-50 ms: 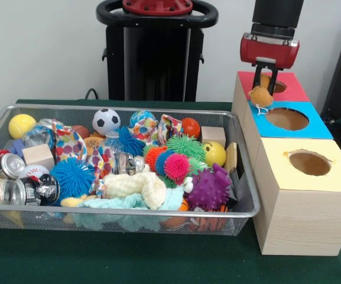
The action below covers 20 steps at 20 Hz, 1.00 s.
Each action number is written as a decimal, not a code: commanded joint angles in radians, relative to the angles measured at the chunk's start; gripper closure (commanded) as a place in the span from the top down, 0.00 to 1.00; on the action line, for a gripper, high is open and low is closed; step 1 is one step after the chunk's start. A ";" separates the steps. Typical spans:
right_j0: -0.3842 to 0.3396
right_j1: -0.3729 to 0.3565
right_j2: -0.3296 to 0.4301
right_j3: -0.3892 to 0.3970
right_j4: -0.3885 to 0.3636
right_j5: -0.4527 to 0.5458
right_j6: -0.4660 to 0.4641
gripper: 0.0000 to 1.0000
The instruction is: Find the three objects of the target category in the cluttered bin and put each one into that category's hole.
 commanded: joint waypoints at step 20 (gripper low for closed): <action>0.054 0.046 0.082 0.098 0.108 -0.060 0.336 0.00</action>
